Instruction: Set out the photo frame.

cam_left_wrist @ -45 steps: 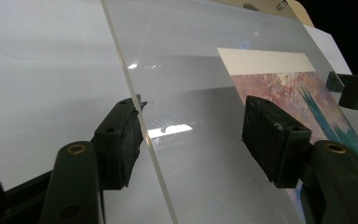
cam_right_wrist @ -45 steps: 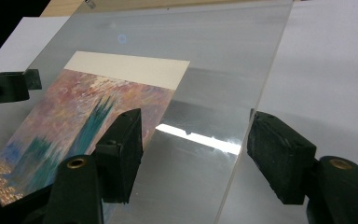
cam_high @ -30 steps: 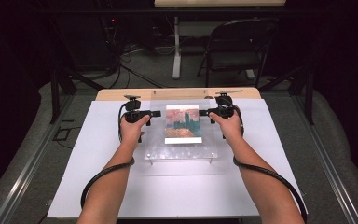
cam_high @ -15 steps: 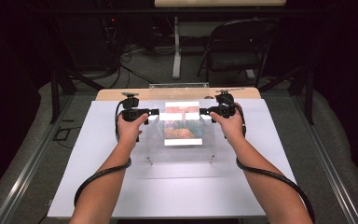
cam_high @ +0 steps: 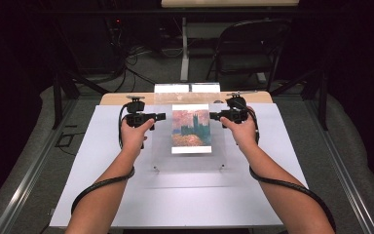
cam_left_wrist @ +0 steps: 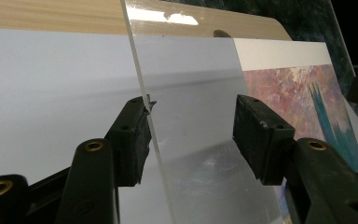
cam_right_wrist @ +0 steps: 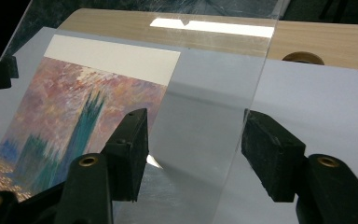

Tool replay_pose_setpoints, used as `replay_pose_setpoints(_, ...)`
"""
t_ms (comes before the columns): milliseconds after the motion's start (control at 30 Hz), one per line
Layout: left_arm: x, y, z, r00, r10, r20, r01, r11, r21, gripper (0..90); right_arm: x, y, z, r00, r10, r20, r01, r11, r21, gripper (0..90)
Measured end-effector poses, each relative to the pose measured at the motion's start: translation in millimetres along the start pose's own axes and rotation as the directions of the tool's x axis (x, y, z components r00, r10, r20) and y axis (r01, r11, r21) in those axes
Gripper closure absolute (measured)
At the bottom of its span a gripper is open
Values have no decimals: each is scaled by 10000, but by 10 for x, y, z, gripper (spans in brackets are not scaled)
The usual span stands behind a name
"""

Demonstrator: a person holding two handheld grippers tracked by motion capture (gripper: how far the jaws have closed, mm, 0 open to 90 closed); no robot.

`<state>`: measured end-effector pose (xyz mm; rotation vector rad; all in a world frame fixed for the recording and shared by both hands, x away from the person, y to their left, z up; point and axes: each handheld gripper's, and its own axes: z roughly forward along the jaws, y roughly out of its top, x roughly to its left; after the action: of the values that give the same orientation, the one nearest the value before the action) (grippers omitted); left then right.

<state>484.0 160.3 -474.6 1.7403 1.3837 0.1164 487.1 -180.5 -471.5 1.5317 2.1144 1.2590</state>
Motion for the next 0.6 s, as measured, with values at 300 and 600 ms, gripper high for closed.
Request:
replay_pose_setpoints(300,-59,-15,-91,9998,178,49,-177,9997,-178,483,43,-6,-106,9997,-234,64,235,9997,-110,427)
replay_pose_setpoints(600,-112,-45,-227,9991,371,188,-362,9984,-434,514,125,-18,-252,9988,-461,168,467,9981,-398,456)
